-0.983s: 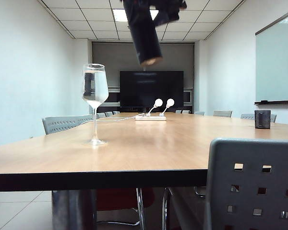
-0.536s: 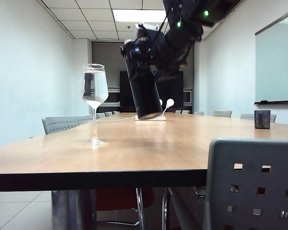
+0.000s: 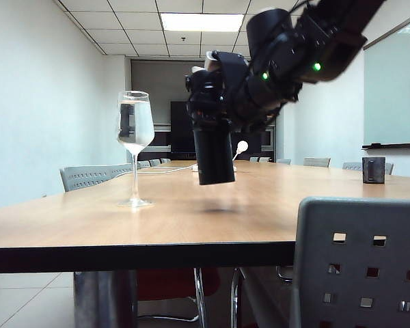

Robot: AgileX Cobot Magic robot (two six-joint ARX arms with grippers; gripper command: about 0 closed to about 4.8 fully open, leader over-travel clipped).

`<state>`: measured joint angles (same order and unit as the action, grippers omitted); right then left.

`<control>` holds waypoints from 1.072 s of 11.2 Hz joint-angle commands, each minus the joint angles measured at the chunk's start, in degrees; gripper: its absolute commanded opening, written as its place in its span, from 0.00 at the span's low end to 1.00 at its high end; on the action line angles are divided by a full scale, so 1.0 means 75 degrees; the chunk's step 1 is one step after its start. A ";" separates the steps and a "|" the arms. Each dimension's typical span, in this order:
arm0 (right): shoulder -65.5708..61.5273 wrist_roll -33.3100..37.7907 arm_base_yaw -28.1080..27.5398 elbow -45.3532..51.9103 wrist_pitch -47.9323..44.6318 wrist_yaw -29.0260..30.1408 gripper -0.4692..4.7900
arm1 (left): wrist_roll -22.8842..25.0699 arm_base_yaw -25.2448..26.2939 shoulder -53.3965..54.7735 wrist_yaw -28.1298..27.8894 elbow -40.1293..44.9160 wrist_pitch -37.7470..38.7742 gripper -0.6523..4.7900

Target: Pick up the black thermos cup, pour some water from it into the stemmed glass, and then put the thermos cup back on the table.

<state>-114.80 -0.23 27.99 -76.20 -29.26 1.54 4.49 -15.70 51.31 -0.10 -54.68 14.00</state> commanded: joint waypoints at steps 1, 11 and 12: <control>0.0131 0.0035 0.0000 0.0562 -0.1492 -0.0079 0.41 | 0.0029 -0.0003 -0.0023 0.0020 -0.0006 0.0079 1.00; -0.0256 0.0472 -0.0029 0.2658 -0.4176 -0.1795 0.40 | 0.0029 -0.0003 -0.0023 0.0047 0.0041 0.0306 1.00; -0.0117 0.0466 -0.0029 0.3083 -0.4526 -0.1795 0.40 | 0.0029 -0.0003 -0.0023 0.0044 0.0041 0.0303 1.00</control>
<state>-116.55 3.18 27.59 -54.59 -60.31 -11.79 4.49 -15.70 51.31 -0.05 -54.41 16.67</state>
